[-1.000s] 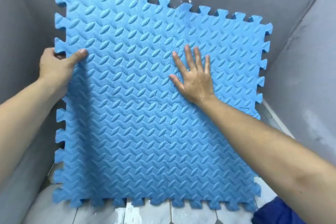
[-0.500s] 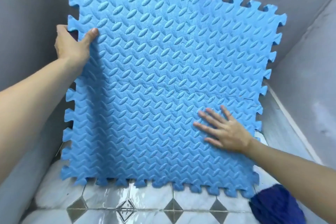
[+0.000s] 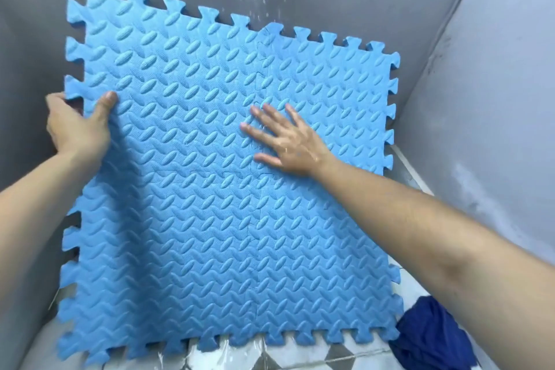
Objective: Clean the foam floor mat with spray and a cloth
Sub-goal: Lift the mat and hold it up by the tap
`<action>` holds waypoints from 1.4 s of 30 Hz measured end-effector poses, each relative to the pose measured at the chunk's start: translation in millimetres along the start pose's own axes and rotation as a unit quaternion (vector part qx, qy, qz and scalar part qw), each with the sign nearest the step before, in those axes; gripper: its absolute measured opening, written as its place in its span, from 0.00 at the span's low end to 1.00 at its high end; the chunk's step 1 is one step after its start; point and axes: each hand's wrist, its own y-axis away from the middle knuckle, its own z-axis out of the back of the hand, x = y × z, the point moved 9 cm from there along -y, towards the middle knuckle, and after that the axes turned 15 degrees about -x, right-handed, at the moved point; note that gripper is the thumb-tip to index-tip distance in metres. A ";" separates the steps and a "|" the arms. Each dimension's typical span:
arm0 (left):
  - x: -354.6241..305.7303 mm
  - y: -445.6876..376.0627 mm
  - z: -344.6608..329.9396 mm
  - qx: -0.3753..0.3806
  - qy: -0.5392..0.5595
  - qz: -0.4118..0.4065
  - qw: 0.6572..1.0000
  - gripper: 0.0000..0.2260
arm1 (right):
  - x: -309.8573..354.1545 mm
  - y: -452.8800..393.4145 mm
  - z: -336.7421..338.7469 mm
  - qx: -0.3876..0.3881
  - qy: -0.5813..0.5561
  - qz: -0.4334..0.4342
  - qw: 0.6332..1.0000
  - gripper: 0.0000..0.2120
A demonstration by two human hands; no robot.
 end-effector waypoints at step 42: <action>10.1 -1.8 3.6 -0.005 -0.015 0.033 0.999 0.29 | -115.5 -149.4 142.3 -0.096 0.071 -0.243 0.963 0.48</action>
